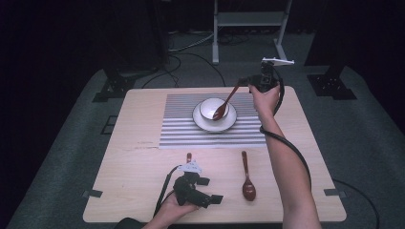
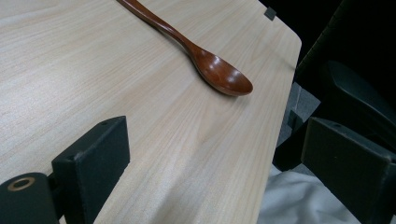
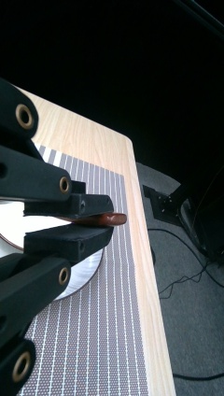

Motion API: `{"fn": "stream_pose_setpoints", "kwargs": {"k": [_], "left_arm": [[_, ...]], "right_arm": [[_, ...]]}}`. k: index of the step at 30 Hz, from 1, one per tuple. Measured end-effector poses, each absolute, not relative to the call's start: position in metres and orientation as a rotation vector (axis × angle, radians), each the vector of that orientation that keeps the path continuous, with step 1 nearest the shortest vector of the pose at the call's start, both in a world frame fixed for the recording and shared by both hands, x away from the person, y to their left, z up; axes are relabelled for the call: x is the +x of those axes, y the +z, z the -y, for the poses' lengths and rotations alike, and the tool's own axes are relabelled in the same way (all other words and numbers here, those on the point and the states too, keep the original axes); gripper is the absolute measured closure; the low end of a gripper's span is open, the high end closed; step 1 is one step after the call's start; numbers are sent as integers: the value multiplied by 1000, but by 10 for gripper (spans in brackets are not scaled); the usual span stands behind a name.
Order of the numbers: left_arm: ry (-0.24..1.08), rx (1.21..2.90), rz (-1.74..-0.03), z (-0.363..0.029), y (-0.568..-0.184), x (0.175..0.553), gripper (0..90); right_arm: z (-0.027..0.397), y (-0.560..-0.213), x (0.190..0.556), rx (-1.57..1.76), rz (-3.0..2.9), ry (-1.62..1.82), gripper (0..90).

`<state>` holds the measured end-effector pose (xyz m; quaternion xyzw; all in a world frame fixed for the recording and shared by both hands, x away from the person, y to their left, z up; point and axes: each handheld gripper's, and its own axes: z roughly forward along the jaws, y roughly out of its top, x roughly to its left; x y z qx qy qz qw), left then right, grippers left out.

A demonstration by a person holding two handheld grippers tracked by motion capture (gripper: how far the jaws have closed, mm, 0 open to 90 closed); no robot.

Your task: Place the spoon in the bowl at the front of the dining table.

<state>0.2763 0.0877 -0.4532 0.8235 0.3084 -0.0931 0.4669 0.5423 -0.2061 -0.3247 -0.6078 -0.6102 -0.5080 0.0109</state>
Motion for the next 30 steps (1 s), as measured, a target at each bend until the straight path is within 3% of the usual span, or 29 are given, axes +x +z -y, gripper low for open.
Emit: {"fn": "stream_pose_setpoints", "kwargs": {"k": [30], "left_arm": [[-229,2021,-755,-87,-454,276,67]], "right_arm": [[214,-344,542,-1974,1889,-1594,824]]}}
